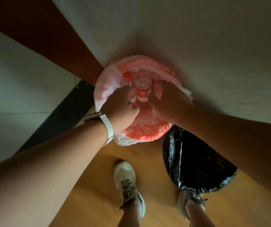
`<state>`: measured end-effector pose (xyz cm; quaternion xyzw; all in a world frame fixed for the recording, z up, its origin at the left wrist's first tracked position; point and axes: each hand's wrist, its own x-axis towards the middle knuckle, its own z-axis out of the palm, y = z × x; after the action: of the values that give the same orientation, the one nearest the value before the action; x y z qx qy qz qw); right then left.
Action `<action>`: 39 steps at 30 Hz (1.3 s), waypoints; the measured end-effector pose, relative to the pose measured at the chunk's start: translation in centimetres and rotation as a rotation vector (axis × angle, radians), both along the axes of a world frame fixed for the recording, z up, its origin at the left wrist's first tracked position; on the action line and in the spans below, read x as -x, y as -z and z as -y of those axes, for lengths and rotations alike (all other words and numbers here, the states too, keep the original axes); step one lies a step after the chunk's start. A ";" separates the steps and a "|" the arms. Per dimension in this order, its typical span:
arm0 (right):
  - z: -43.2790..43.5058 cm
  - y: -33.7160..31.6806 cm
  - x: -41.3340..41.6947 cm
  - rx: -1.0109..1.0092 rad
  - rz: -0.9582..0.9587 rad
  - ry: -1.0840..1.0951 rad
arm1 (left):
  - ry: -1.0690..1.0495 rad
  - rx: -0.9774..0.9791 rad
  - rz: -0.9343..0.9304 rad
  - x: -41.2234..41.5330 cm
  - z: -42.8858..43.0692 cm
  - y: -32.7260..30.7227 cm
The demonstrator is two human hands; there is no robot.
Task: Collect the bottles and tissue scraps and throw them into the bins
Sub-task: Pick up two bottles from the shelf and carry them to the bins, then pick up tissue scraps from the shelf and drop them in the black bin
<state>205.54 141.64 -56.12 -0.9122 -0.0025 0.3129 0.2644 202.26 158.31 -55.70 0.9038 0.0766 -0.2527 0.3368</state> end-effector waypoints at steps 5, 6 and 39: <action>0.3 -9.5 -0.7 0.209 0.120 -0.251 | 0.191 -0.127 0.134 1.1 -2.4 -8.3; 0.4 -11.7 -0.5 0.237 0.146 -0.307 | 0.223 -0.139 0.174 1.2 -2.6 -10.4; 8.7 -64.0 18.7 0.485 0.540 -0.173 | 0.646 -0.248 0.737 11.8 3.5 -59.9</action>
<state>186.87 132.97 7.92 -0.9944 -0.0751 0.0738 0.0030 190.48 154.81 4.16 0.9437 -0.3015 0.0026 0.1363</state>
